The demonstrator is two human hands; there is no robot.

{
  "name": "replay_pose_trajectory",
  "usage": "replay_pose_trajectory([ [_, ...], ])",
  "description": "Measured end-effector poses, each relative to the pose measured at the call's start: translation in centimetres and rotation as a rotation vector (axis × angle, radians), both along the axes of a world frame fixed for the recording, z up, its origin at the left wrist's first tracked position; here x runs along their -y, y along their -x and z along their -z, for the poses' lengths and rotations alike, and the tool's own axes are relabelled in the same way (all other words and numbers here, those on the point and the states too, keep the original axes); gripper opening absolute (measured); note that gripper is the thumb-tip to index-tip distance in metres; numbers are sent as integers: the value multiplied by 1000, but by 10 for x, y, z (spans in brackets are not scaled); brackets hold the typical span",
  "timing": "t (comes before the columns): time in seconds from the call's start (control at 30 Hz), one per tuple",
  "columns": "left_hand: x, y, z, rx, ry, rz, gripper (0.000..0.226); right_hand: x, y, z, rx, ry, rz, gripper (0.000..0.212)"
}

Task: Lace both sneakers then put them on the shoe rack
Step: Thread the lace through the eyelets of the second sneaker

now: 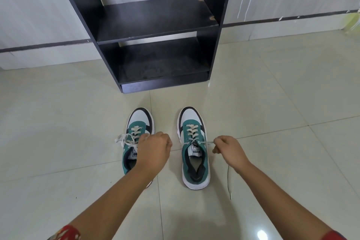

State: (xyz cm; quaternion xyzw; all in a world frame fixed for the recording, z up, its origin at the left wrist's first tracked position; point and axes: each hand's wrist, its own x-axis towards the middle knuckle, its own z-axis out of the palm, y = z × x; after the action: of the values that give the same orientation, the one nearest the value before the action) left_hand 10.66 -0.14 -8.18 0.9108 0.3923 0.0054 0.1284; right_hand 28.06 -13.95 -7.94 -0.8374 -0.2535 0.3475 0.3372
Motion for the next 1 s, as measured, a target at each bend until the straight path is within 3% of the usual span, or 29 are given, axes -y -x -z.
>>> replay_pose_trajectory([
  [0.07,3,1,0,-101,0,46,22,2,4,5,16,48,-74,29],
  [0.17,11,-3,1,-46,101,110,19,2,11,11,204,199,-266,24],
  [0.27,16,-10,-1,45,147,143,30,1,9,7,317,83,-315,25],
  [0.37,18,-15,-3,59,126,136,25,-6,12,4,408,23,-397,22],
  [0.63,22,-30,-11,-207,9,134,29,-27,24,1,546,214,-459,20],
  [0.73,23,-33,-14,-200,144,90,27,-31,23,-6,454,292,-453,26],
  [0.83,18,-32,-11,-168,211,119,32,-34,13,-5,151,239,-390,39],
  [0.93,10,-26,-4,-157,189,137,35,-29,9,5,-295,54,-67,23],
  [1.0,8,-21,0,-144,182,130,35,-22,9,12,-433,-20,115,29],
])
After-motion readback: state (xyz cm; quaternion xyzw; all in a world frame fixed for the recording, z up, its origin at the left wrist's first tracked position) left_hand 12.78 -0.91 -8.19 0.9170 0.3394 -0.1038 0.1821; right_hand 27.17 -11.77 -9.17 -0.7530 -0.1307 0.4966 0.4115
